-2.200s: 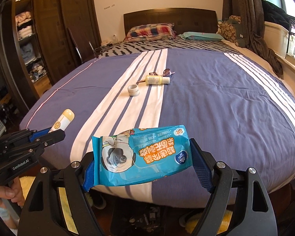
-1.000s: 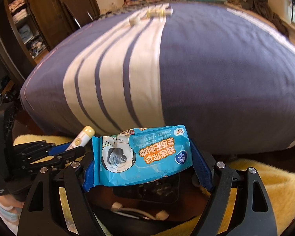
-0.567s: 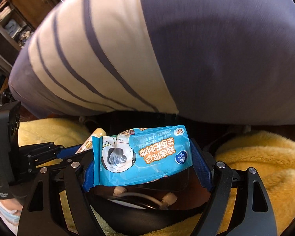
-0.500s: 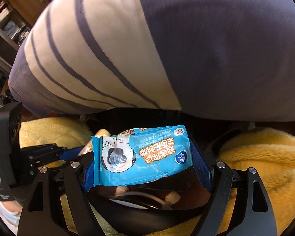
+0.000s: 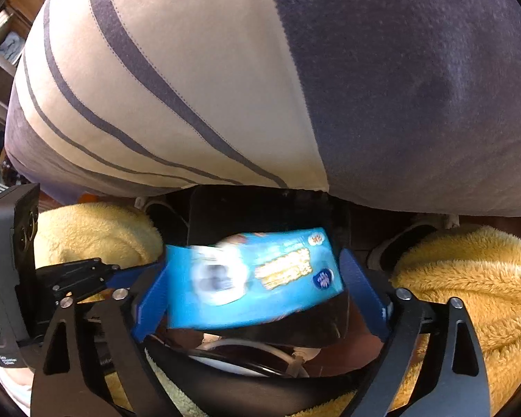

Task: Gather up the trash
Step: 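Lower the wipes pack and white tube into the black bin and open both tools, then raise both open tools back over the remaining items on the bed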

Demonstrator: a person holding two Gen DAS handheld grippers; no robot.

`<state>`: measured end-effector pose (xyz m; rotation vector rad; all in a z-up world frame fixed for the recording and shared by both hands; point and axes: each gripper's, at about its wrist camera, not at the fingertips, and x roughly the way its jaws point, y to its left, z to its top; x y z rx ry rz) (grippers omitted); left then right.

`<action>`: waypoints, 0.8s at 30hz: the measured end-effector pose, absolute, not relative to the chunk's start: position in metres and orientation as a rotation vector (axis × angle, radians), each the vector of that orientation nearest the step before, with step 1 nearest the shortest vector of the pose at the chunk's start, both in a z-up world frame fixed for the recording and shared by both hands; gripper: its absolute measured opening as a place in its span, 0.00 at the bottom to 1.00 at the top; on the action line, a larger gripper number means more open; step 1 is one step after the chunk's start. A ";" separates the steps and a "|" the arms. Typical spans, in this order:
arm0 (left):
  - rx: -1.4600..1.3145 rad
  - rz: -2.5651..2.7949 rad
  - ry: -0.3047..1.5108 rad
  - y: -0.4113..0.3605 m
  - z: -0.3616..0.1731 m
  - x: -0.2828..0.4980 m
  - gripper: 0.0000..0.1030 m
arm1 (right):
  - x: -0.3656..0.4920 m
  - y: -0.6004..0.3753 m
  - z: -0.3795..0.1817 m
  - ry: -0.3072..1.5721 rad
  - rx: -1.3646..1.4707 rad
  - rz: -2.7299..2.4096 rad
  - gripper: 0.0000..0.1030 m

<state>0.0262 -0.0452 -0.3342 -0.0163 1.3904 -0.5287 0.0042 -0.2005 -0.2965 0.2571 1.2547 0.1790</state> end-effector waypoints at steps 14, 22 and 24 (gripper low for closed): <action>0.036 -0.467 1.242 -0.037 -0.279 0.018 0.87 | -0.010 -0.227 -0.255 1.142 0.219 0.075 0.96; 0.040 -0.452 1.074 -0.023 -0.214 0.009 0.91 | -0.024 -0.243 -0.202 1.011 0.236 0.059 0.96; 0.039 -0.440 1.027 -0.018 -0.195 0.010 0.92 | -0.026 -0.248 -0.185 0.967 0.233 0.055 0.97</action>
